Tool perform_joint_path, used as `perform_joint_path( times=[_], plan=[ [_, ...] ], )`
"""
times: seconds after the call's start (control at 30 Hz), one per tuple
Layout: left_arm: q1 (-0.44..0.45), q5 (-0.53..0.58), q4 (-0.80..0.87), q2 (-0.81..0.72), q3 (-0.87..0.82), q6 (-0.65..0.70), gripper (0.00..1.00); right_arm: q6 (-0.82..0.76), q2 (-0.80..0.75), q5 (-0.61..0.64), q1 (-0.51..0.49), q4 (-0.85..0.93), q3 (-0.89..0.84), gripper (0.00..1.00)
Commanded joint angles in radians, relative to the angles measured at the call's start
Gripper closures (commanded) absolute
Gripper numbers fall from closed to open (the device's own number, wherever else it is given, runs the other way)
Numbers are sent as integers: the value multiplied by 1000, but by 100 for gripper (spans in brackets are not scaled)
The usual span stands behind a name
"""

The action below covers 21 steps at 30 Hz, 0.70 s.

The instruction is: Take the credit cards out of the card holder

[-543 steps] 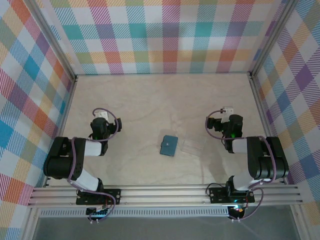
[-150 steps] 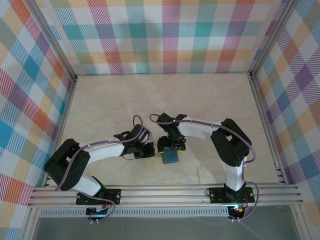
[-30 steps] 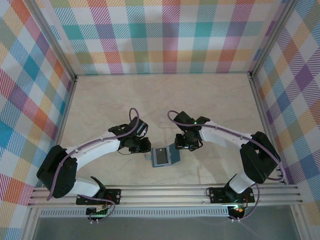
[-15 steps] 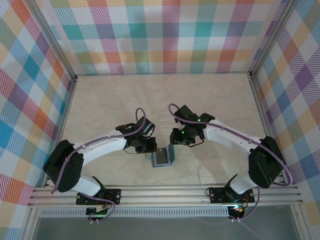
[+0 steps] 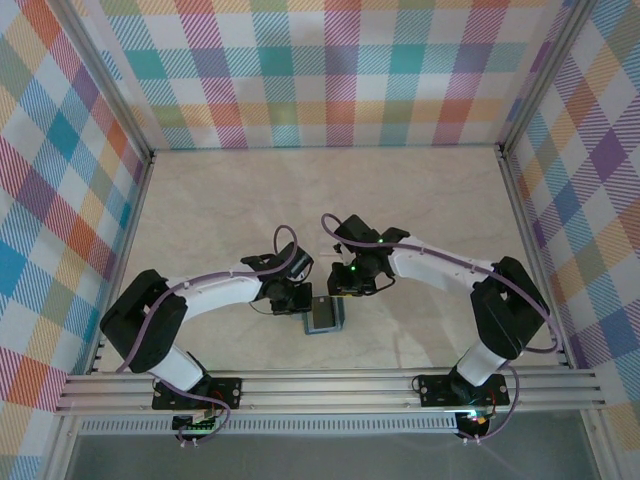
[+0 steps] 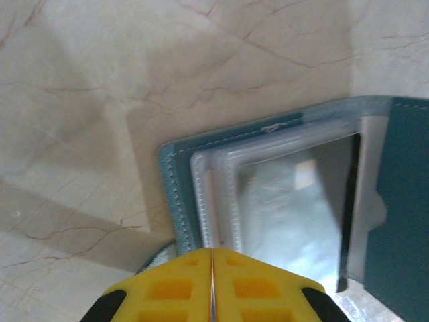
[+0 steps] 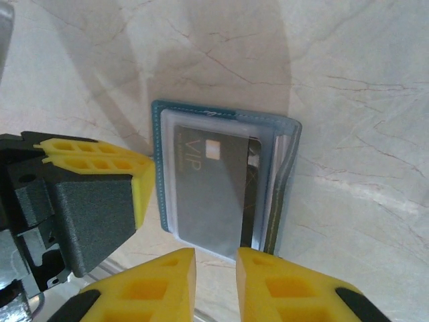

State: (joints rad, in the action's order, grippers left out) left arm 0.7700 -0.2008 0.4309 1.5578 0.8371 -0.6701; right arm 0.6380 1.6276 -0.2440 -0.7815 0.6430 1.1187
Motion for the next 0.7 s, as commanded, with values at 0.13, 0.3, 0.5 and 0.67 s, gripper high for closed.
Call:
perform_joint_path(
  times=[0.13,0.3,0.5,0.67],
  plan=[
    [9,0,-19,26,-21,-16,91,-34,42,99,-8,95,32,78],
    [8,-4,-26,41,-21,-13,91,-40,79,118,-9,105,32,81],
    [8,0,-23,53,-21,-11,92,-41,111,107,-9,76,15,84],
    [9,8,-18,62,-21,-6,92,-32,148,80,-8,23,-9,86]
  ],
)
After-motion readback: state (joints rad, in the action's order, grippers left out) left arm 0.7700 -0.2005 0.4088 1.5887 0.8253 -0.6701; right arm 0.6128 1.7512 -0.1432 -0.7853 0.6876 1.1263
